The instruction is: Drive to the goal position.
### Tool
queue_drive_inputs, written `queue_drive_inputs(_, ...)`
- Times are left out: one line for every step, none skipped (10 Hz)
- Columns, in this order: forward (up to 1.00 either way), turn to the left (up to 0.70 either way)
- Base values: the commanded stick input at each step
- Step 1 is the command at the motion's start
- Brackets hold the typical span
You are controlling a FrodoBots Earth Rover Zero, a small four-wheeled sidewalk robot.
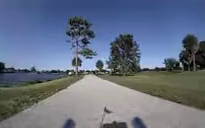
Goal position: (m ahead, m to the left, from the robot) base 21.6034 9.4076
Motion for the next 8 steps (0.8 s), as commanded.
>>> queue_drive_inputs(0.85,0.00)
queue_drive_inputs(0.85,0.00)
queue_drive_inputs(0.85,0.00)
queue_drive_inputs(0.85,0.00)
queue_drive_inputs(0.85,0.00)
queue_drive_inputs(0.85,0.00)
queue_drive_inputs(0.85,0.00)
queue_drive_inputs(0.85,0.00)
